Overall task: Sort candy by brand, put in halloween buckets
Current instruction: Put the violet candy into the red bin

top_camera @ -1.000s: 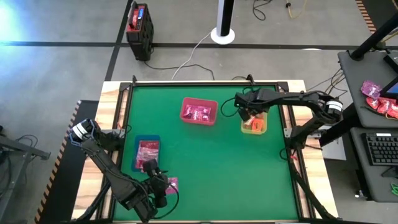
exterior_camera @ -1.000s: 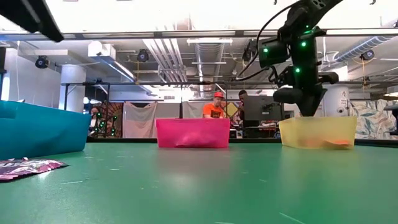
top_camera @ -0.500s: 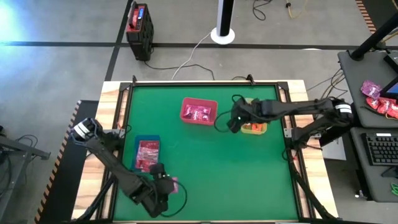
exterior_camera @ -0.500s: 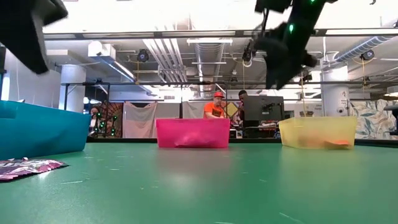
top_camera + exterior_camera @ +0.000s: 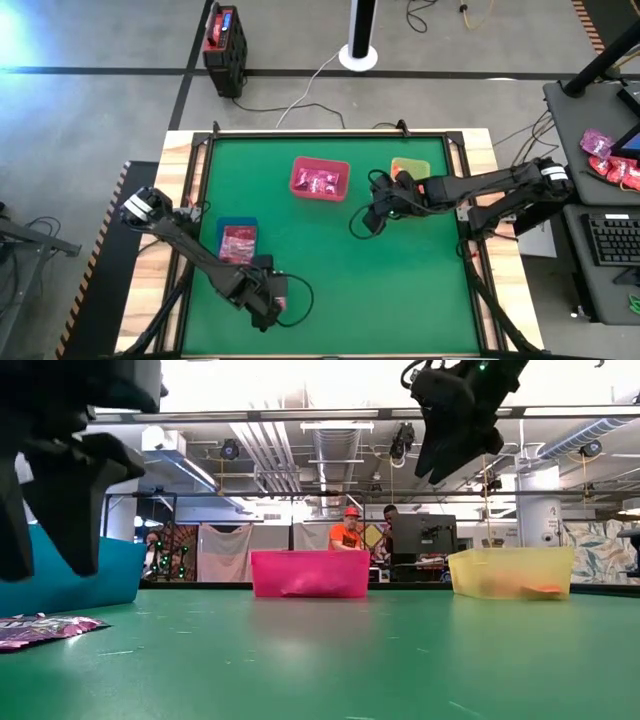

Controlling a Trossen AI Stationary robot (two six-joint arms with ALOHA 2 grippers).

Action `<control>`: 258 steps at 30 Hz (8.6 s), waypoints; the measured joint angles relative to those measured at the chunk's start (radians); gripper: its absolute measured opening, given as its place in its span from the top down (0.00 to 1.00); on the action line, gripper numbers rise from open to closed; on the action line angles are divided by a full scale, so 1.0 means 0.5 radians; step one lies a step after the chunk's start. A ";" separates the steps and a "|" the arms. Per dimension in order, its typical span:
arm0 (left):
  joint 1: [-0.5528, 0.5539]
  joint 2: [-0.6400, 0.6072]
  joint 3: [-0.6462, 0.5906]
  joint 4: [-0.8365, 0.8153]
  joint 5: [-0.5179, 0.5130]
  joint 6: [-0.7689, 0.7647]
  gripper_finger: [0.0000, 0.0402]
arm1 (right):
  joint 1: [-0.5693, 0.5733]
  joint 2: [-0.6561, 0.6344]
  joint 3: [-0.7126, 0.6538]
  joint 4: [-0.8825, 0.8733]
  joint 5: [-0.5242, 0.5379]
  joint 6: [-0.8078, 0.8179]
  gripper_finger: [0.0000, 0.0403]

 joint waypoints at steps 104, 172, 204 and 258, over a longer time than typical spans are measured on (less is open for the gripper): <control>-0.048 0.207 0.165 -0.208 -0.218 0.357 0.99 | 0.057 0.114 -0.011 0.249 0.003 -0.139 0.50; 0.192 -0.206 -0.414 0.503 0.076 0.602 0.35 | 0.056 0.114 -0.172 0.508 0.001 -0.256 0.50; 0.201 -0.191 -0.706 0.958 0.056 0.565 0.71 | 0.056 0.114 -0.172 0.512 0.002 -0.251 0.50; 0.014 -0.791 -1.192 2.473 -0.533 1.284 1.00 | 0.628 1.173 0.674 1.026 0.057 -0.661 0.50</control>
